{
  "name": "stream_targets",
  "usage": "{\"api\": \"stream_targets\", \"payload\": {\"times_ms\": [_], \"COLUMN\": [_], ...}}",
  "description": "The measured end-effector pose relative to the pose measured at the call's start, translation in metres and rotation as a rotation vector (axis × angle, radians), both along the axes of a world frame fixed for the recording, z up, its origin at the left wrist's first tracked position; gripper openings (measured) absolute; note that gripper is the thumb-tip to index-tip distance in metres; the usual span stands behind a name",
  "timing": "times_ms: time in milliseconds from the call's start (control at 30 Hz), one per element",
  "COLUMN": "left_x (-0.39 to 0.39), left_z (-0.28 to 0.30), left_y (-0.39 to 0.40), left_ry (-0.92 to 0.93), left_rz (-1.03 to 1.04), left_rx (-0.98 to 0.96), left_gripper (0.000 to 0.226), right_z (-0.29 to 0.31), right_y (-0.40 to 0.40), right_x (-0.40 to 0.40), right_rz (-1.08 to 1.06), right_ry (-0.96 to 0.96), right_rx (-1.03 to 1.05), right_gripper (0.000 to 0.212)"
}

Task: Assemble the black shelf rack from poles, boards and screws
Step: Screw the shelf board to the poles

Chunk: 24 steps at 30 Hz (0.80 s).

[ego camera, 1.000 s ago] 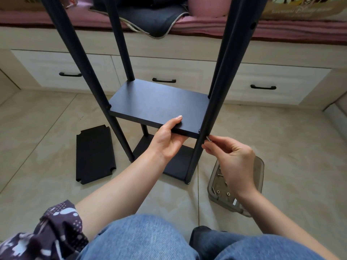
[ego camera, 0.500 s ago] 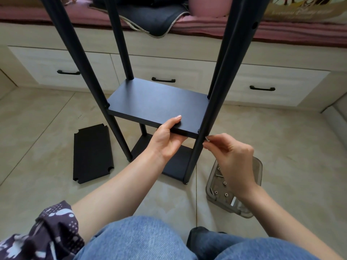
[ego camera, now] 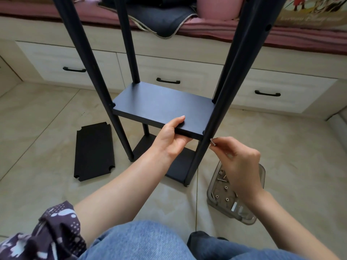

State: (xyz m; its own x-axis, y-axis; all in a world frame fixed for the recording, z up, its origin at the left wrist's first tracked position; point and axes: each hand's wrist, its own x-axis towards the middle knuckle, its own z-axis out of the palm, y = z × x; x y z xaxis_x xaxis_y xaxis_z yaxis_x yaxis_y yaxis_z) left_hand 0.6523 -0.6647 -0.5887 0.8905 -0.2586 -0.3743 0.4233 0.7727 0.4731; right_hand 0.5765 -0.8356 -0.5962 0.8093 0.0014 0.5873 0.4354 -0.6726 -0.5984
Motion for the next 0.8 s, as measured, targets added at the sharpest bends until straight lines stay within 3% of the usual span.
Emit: {"api": "stream_targets", "payload": {"times_ms": [133, 467, 667, 800], "left_x": [0.000, 0.003, 0.003, 0.001], "left_z": [-0.001, 0.003, 0.001, -0.002], "left_y": [0.003, 0.001, 0.004, 0.006], "left_ry": [-0.001, -0.033, -0.049, -0.069], "left_rz": [-0.020, 0.007, -0.024, -0.054], "left_rx": [-0.011, -0.010, -0.045, -0.046], "left_gripper": [0.016, 0.014, 0.016, 0.020], "right_z": [0.003, 0.001, 0.006, 0.002], "right_y": [0.003, 0.007, 0.010, 0.012], "right_x": [0.001, -0.002, 0.000, -0.005], "right_rz": [0.030, -0.019, 0.038, 0.014], "right_ry": [0.105, 0.050, 0.320, 0.201], "right_rx": [0.151, 0.082, 0.467, 0.306], "right_gripper": [0.012, 0.015, 0.013, 0.015]}}
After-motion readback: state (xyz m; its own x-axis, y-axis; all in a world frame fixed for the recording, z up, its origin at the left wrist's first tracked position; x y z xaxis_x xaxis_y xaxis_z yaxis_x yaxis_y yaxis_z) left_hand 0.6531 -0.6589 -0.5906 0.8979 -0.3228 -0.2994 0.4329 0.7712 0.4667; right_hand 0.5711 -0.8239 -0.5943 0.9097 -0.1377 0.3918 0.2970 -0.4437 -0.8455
